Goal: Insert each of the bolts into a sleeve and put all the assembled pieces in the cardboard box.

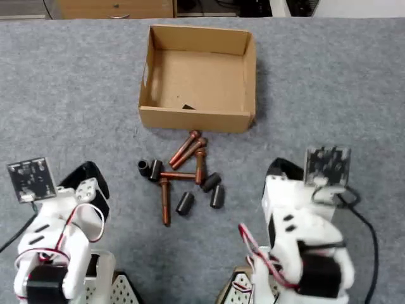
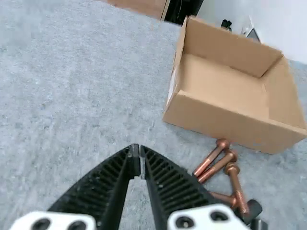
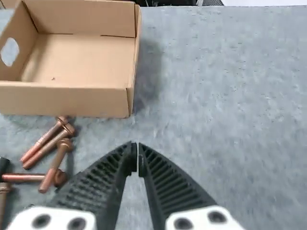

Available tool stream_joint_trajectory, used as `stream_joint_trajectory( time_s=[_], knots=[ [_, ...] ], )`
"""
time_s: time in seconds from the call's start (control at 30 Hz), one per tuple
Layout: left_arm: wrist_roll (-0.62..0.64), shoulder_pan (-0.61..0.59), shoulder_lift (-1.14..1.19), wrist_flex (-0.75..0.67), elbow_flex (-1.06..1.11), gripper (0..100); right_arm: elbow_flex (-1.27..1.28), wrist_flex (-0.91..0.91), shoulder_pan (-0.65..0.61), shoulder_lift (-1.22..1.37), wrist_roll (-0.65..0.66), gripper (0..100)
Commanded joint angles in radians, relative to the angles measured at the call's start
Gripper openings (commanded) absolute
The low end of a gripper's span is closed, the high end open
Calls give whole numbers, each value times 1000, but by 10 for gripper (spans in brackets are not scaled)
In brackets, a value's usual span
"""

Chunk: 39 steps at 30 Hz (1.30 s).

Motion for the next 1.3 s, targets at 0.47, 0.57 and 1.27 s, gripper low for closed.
stream_joint_trajectory(
  time_s=[0.47,0.57,1.27],
  knots=[
    [9,109,705,443,-770,21,-828,433,-473,564,-241,4],
    [12,109,704,445,-769,21,-776,431,-602,578,-330,4],
    [101,104,704,416,-628,20,-412,298,-654,657,-488,5]
  ],
)
